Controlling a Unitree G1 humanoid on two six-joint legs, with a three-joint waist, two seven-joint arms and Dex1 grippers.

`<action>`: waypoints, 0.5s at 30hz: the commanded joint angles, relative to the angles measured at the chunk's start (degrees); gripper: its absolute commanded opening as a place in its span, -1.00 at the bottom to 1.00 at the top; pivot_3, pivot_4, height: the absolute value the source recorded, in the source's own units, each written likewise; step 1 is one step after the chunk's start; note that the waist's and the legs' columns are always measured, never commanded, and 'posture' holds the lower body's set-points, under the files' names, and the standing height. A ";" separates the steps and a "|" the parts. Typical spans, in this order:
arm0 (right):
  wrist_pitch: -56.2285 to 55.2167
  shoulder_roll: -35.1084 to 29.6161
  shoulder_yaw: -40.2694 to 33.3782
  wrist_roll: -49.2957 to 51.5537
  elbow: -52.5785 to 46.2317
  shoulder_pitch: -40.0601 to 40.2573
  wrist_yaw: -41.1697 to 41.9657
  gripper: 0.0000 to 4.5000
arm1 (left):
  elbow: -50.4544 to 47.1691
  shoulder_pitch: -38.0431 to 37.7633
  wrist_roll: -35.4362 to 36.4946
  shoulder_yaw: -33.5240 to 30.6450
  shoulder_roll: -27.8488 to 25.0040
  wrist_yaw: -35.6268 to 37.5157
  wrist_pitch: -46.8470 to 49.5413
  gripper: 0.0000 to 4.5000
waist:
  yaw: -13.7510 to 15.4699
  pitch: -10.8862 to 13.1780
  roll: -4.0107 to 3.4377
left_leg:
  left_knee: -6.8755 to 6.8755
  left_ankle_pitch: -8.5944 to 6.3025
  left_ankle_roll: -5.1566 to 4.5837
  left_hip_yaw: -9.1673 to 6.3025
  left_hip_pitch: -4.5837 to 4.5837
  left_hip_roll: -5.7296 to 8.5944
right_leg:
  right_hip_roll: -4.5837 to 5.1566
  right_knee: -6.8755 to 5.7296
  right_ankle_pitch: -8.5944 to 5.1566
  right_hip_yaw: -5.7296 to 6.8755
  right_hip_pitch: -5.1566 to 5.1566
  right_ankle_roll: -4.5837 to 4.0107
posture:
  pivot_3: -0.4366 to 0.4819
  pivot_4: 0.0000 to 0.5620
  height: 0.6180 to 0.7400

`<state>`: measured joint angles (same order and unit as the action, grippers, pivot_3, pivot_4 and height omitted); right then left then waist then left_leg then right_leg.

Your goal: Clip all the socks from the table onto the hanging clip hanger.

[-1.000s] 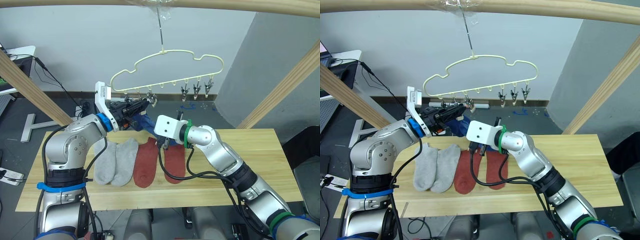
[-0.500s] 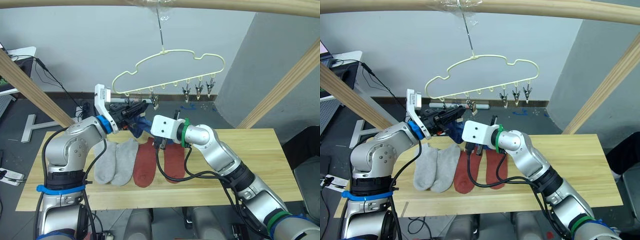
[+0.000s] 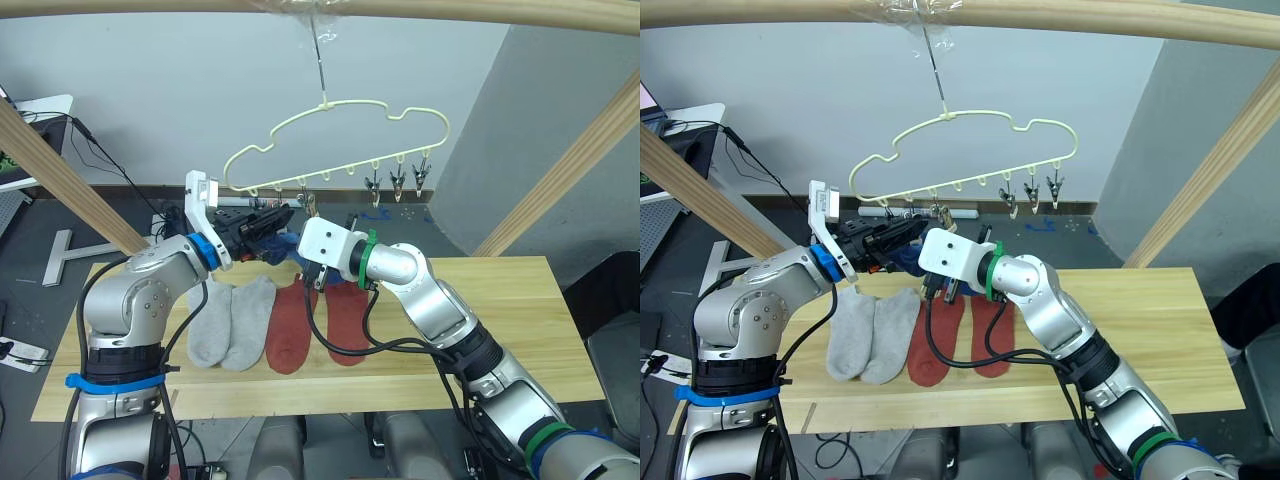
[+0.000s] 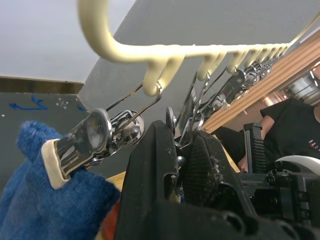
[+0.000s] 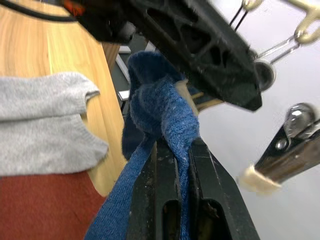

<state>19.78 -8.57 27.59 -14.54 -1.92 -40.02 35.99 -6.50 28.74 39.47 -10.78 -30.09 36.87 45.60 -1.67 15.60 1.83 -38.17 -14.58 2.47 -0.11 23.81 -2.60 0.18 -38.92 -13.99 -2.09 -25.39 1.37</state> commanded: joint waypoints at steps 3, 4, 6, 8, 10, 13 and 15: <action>-0.11 1.35 -1.90 0.96 -1.43 -1.45 -0.97 -1.00 | -2.37 -1.01 2.14 -1.23 -0.18 -0.17 1.71 -0.55 | 0.00 0.00 0.00 | -0.01 0.00 0.00 0.01 0.00 0.00 | 0.00 0.00 0.00 -0.01 0.00 0.00 | 0.00 -0.10 0.52; -0.10 1.54 -1.99 0.94 -1.36 -1.50 -1.05 -1.00 | -2.51 -1.10 2.64 -1.31 -0.28 -0.11 2.29 -0.43 | 0.00 0.00 0.00 | -0.01 0.00 0.00 0.01 0.00 0.00 | 0.00 -0.01 0.00 -0.01 0.00 0.00 | 0.01 -0.10 0.52; -0.09 1.79 -2.11 0.87 -1.26 -1.59 -1.13 -1.00 | -2.99 -1.45 3.07 -1.47 -0.63 0.19 3.03 -0.17 | 0.00 0.00 0.00 | 0.00 0.00 0.00 -0.01 0.00 0.00 | 0.00 -0.01 0.00 0.00 0.00 0.00 | 0.01 -0.10 0.52; -0.08 1.88 -2.16 0.80 -1.23 -1.59 -1.16 -1.00 | -3.39 -1.83 3.24 -1.69 -1.22 0.94 3.50 0.11 | 0.01 0.00 0.00 | 0.00 0.00 0.00 -0.02 0.01 0.00 | 0.00 -0.01 0.00 0.02 -0.01 0.00 | 0.01 -0.10 0.52; -0.10 1.71 -2.15 0.74 -1.34 -1.40 -1.05 -1.00 | -3.69 -2.24 3.66 -2.20 -2.16 1.60 3.87 0.37 | 0.00 0.00 0.00 | 0.00 0.00 0.00 -0.01 0.01 -0.01 | 0.00 -0.01 0.00 0.00 -0.01 0.00 | 0.02 -0.10 0.52; -0.22 1.27 -1.97 0.68 -1.54 -1.01 -0.69 -1.00 | -4.35 -2.99 4.44 -2.64 -3.50 2.28 4.39 0.37 | 0.01 0.00 0.00 | 0.00 0.00 0.00 -0.02 0.01 -0.01 | 0.00 -0.01 0.00 0.01 -0.01 0.00 | 0.03 -0.10 0.52; -0.34 0.97 -1.74 0.70 -1.72 -0.67 -0.34 -1.00 | -5.38 -4.21 4.62 -2.73 -4.87 3.36 4.53 0.37 | 0.02 0.00 0.00 | 0.00 0.00 0.00 -0.01 0.01 -0.02 | 0.00 -0.01 0.00 0.00 -0.01 0.00 | 0.04 -0.10 0.52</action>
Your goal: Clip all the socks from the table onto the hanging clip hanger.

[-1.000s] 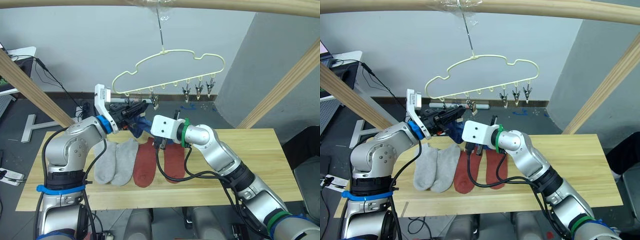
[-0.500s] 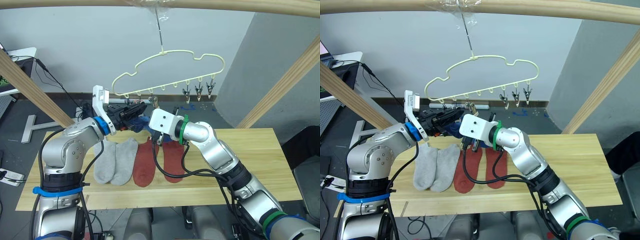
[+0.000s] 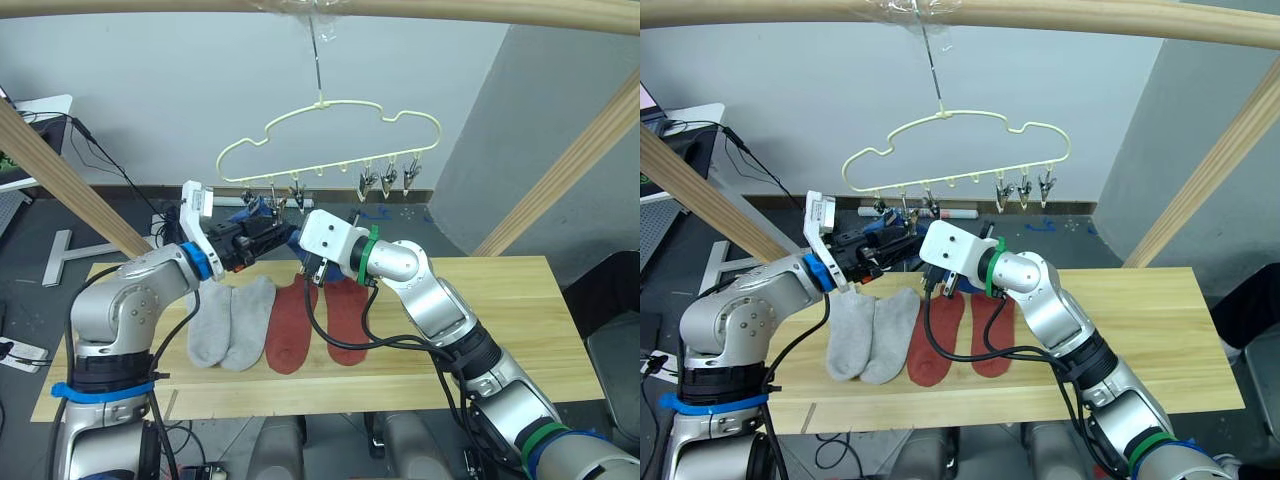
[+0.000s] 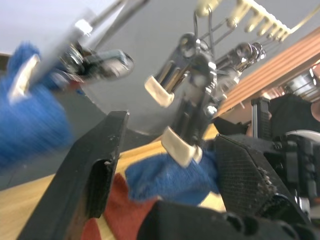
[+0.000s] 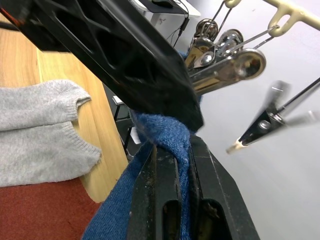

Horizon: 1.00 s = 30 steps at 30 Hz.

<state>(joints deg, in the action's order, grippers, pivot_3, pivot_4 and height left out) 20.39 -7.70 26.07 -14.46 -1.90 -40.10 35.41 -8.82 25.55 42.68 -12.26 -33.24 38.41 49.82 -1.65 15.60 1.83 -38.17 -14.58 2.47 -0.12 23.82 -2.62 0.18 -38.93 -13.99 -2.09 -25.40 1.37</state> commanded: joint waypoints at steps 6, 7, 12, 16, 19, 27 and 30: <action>-1.50 -0.43 0.38 0.38 -1.88 -0.10 0.81 -1.00 | -3.88 -3.59 0.16 -1.07 -4.39 3.94 -1.66 0.37 | 0.01 0.00 0.00 | 0.00 0.00 0.00 -0.01 0.00 0.01 | 0.00 -0.01 0.00 0.01 -0.01 0.00 | 0.06 -0.11 0.52; -1.48 -0.41 0.43 0.33 -1.91 -0.03 0.78 -1.00 | -3.79 -3.71 -0.17 -1.02 -4.56 4.08 -2.22 0.37 | 0.01 0.00 0.00 | 0.00 0.00 0.00 0.00 0.00 0.01 | 0.00 -0.02 0.00 0.00 -0.01 -0.01 | 0.06 -0.11 0.52; -0.27 0.08 0.27 2.13 -3.48 0.78 2.28 -0.75 | -3.75 -4.04 -1.46 -0.28 -4.96 5.18 -4.51 0.38 | 0.04 0.00 0.00 | 0.00 0.00 0.00 0.01 0.00 0.02 | 0.00 -0.01 0.00 0.00 -0.01 0.00 | 0.06 -0.12 0.52; 0.55 -1.05 0.80 1.44 -4.75 1.11 3.33 -0.21 | -4.59 -5.45 -2.65 0.47 -5.73 7.11 -6.76 0.38 | 0.03 0.00 0.00 | 0.01 0.00 0.00 0.02 0.00 0.01 | 0.00 -0.01 0.00 -0.01 -0.02 0.00 | 0.05 -0.14 0.52; 0.89 -2.93 0.80 1.10 -6.88 1.89 4.20 -0.07 | -6.23 -7.42 -4.82 2.15 -7.75 11.07 -10.56 0.38 | 0.02 0.00 0.00 | 0.01 0.00 0.00 0.02 0.00 0.02 | 0.00 -0.01 0.00 -0.01 -0.03 0.00 | 0.05 -0.14 0.52; 6.71 -11.06 -4.48 7.13 -21.86 9.95 9.67 -0.07 | -8.85 -9.08 -10.17 5.78 -4.14 10.08 -19.85 0.38 | 0.61 -0.01 0.02 | 0.00 0.00 -0.01 0.02 0.05 0.02 | 0.04 0.02 -0.01 -0.02 -0.02 0.00 | 0.04 -0.14 0.52; 10.36 -14.73 -7.92 11.23 -27.58 13.11 11.75 -0.07 | -10.20 -10.89 -12.74 7.58 -1.61 8.53 -23.61 0.38 | 0.60 -0.02 0.03 | -0.01 -0.01 -0.01 0.07 0.05 0.03 | 0.07 0.04 -0.01 -0.07 -0.02 0.00 | 0.01 -0.11 0.52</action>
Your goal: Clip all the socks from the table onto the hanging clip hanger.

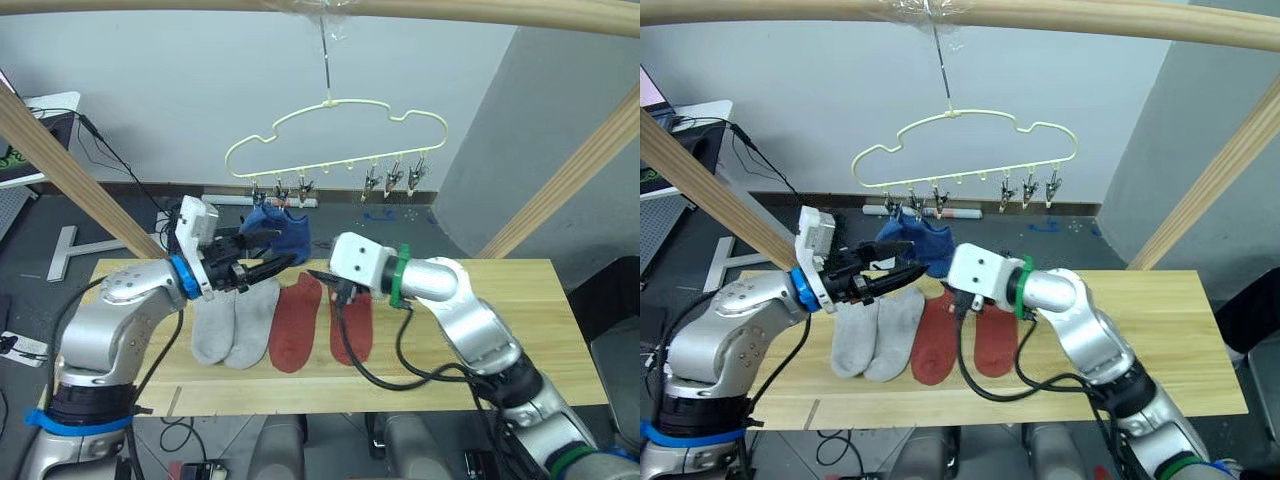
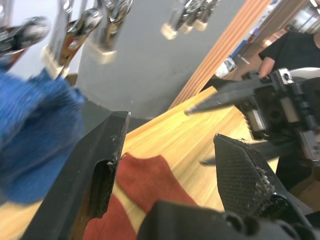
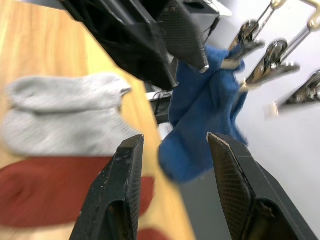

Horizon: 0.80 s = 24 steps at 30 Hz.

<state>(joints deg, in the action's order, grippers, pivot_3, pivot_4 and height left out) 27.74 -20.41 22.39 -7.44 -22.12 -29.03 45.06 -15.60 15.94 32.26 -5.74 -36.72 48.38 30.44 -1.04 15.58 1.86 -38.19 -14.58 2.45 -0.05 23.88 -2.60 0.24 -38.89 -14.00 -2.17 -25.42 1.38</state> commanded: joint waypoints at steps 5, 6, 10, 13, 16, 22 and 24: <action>10.92 -6.23 -12.03 10.89 -14.42 4.83 2.72 -0.07 | -1.11 -3.53 -13.44 4.74 10.15 -10.37 -17.30 0.38 | -0.22 0.00 0.00 | -0.02 0.00 -0.01 -0.03 -0.04 0.03 | -0.11 -0.04 0.00 0.02 0.02 0.00 | -0.05 -0.08 0.52; 12.15 -7.14 -13.30 11.74 -15.11 4.87 2.62 -0.07 | 0.05 -3.65 -16.58 5.67 11.93 -12.99 -20.46 0.38 | -0.30 0.00 0.01 | -0.02 0.01 -0.01 -0.03 -0.06 0.05 | -0.12 -0.05 0.00 0.01 0.02 -0.01 | -0.06 -0.07 0.52; 15.74 -9.43 -16.37 14.54 -16.85 3.99 1.45 -0.07 | 3.49 -3.09 -23.10 8.41 17.73 -19.27 -26.69 0.38 | -0.62 0.00 0.01 | -0.08 0.02 -0.04 0.01 -0.10 0.09 | -0.15 -0.04 0.00 -0.04 0.07 -0.01 | -0.11 -0.07 0.52; 18.03 -10.54 -17.89 16.36 -18.07 3.37 0.50 -0.07 | 6.56 -1.58 -27.41 8.85 21.09 -24.52 -30.29 0.38 | -0.72 0.00 0.01 | -0.20 0.03 -0.06 0.00 -0.08 0.11 | -0.18 -0.07 0.01 -0.04 0.09 0.00 | -0.15 -0.07 0.52; 18.95 -12.13 -19.10 17.93 -18.81 3.77 0.11 -0.07 | 8.85 -0.49 -30.04 7.96 22.90 -28.70 -33.13 0.38 | -0.79 0.00 0.01 | -0.26 0.03 -0.07 0.00 -0.06 0.11 | -0.20 -0.08 0.01 -0.04 0.09 0.00 | -0.18 -0.07 0.52; 18.72 -14.52 -20.80 19.52 -18.19 4.31 -1.22 -0.07 | 9.10 -0.86 -31.38 7.08 25.10 -33.32 -33.39 0.38 | -0.83 0.00 0.01 | -0.27 0.02 -0.07 0.03 -0.04 0.11 | -0.19 -0.06 0.01 -0.07 0.10 0.00 | -0.19 -0.07 0.52; 18.40 -14.94 -21.09 19.90 -17.82 4.15 -1.56 -0.07 | 10.60 0.37 -31.78 6.88 25.56 -34.54 -32.90 0.38 | -0.82 0.00 0.01 | -0.28 0.02 -0.07 0.02 -0.04 0.11 | -0.19 -0.07 0.01 -0.06 0.11 0.00 | -0.19 -0.08 0.52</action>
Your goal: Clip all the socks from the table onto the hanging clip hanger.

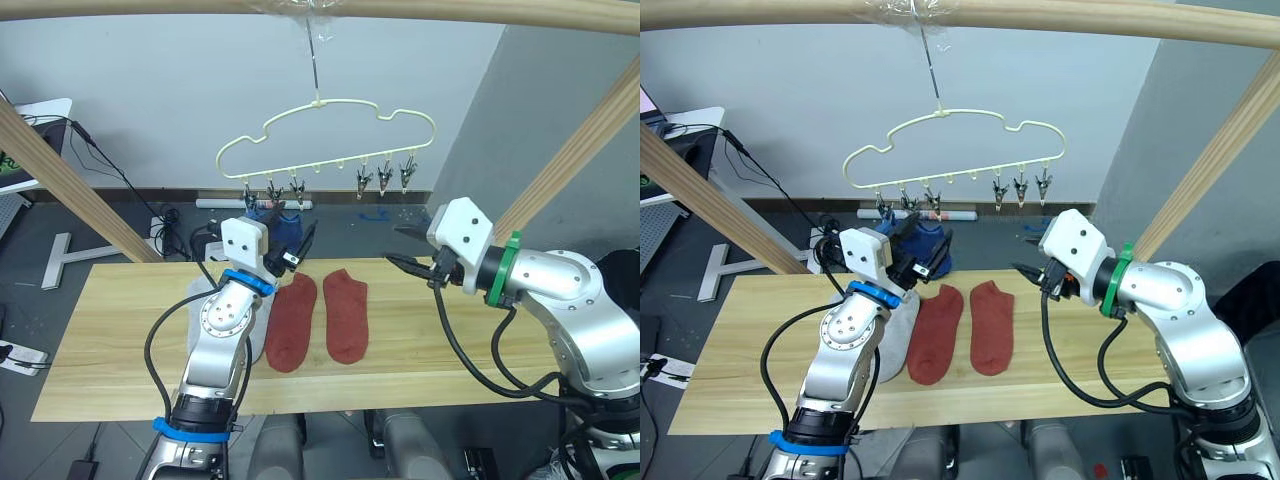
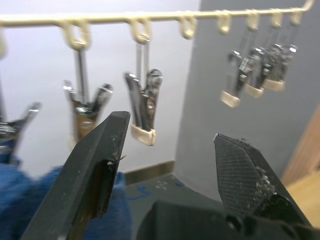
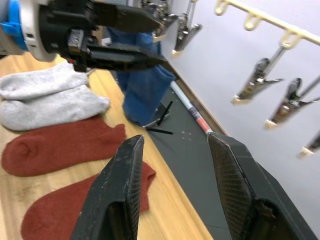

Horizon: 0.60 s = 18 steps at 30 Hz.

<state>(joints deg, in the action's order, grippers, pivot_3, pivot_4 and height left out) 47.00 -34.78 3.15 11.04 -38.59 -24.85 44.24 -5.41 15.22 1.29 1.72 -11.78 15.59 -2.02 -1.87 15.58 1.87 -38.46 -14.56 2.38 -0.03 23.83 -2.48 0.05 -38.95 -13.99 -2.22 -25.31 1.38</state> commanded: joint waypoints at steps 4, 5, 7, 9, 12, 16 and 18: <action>-1.35 -1.30 -2.25 3.21 -1.17 -0.87 -0.87 -0.07 | 3.98 4.24 0.05 0.05 1.10 -0.93 -0.72 0.38 | 0.01 0.00 0.00 | -0.14 0.00 0.00 -0.03 0.03 -0.01 | -0.04 -0.03 -0.01 0.04 0.01 0.03 | -0.19 -0.08 0.52; -1.36 -1.39 -2.32 3.68 -1.17 -1.05 -0.89 -0.07 | 4.65 4.75 0.19 0.16 1.30 -0.85 -0.93 0.38 | 0.01 0.00 0.01 | -0.18 0.00 0.00 -0.03 0.05 -0.01 | -0.04 -0.04 0.00 0.03 0.02 0.05 | -0.19 -0.07 0.52; -1.35 -1.44 -2.49 4.51 -1.12 -1.34 -0.97 -0.07 | 5.47 5.37 0.53 0.83 1.71 -0.16 -1.17 0.38 | -0.01 0.00 0.01 | -0.23 0.00 -0.01 -0.01 0.06 -0.01 | -0.04 -0.04 0.02 0.01 0.04 0.08 | -0.19 -0.07 0.52; -1.41 -1.76 -2.49 5.20 -1.12 -1.49 -1.05 -0.07 | 5.77 5.63 0.32 1.06 2.33 -0.50 -1.36 0.38 | 0.00 0.00 0.01 | -0.25 -0.01 -0.01 -0.01 0.06 0.00 | -0.04 -0.03 0.03 0.00 0.05 0.09 | -0.19 -0.07 0.52; -1.34 -2.12 -2.65 6.12 -1.14 -1.72 -1.13 -0.07 | 6.35 6.38 -0.66 0.38 3.39 -2.61 -1.82 0.38 | 0.00 0.01 0.01 | -0.26 -0.01 -0.01 -0.01 0.07 0.00 | -0.04 -0.02 0.03 0.00 0.05 0.09 | -0.19 -0.08 0.52; -1.49 -2.57 -3.38 8.36 -1.29 -1.90 -0.42 -0.07 | 7.06 7.83 -1.40 -0.52 4.39 -5.43 -1.99 0.38 | 0.00 0.01 0.01 | -0.26 -0.01 -0.01 -0.03 0.07 -0.02 | -0.05 -0.03 0.02 0.02 0.05 0.10 | -0.19 -0.07 0.52; -1.77 -3.02 -4.01 9.56 -1.19 -1.94 0.46 -0.07 | 7.03 8.40 -1.54 -0.82 4.84 -6.68 -1.51 0.38 | 0.01 0.01 0.02 | -0.27 -0.01 -0.01 -0.03 0.07 -0.01 | -0.05 -0.03 0.02 0.01 0.05 0.12 | -0.20 -0.07 0.52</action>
<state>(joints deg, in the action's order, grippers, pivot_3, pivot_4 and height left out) 46.56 -37.11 1.09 18.91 -38.42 -25.94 43.90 2.93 22.81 0.26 1.52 -7.35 10.30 -2.79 -1.86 15.59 1.89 -38.74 -14.56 2.37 -0.05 23.90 -2.49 0.00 -38.98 -13.97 -2.22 -25.25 1.50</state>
